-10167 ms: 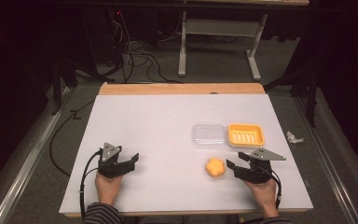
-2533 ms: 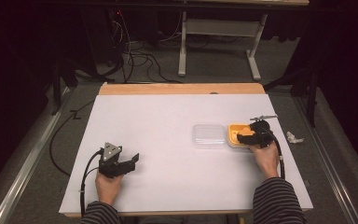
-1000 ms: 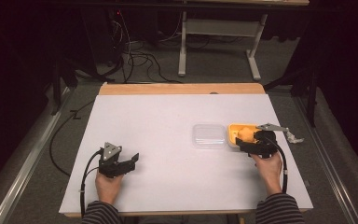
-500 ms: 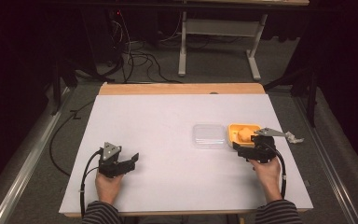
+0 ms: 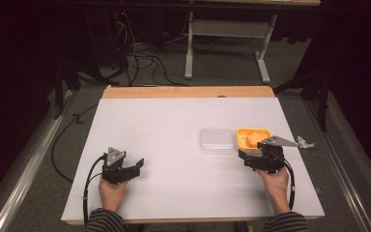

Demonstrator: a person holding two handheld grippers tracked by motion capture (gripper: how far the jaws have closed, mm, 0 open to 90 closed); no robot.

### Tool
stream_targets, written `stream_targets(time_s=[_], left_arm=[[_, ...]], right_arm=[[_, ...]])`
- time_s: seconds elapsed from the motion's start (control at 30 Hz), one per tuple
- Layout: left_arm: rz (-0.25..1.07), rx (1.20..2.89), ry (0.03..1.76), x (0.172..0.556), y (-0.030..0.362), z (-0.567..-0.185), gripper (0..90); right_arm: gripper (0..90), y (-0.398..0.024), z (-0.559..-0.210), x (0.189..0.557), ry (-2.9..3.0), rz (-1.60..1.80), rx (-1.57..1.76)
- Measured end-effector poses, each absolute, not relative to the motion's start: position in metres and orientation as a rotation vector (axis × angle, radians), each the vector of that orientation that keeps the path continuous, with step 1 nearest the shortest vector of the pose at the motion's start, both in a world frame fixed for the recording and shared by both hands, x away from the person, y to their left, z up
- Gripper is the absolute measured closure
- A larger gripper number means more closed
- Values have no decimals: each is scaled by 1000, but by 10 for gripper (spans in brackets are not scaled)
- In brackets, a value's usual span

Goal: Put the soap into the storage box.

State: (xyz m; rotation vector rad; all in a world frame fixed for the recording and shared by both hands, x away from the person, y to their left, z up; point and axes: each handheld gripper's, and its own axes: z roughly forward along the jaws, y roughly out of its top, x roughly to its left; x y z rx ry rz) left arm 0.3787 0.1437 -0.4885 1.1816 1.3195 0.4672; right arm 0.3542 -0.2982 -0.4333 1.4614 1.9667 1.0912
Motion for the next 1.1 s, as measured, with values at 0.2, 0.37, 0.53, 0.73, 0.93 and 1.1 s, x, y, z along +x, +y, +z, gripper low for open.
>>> stream_targets(time_s=[0.2,0.37,0.53,0.73,0.93,1.1], left_arm=[[467,1182,1320,379,144,-488,225],[469,1183,1321,379,144,-489,225],[469,1182,1320,379,144,-489,225],[468,1180,1319,379,144,-488,224],[467,1178,1316,378,143,-488,223],[468,1180,1313,378,143,-488,222]], right_arm=[[167,-292,-435,350,1976,1103,1450],[174,-289,-435,348,1974,1113,1452],[186,-286,-436,345,1994,1101,1441],[195,-279,-440,340,2013,1089,1425],[201,-272,-442,340,2027,1104,1413],[201,-265,-442,337,2052,1114,1393]])
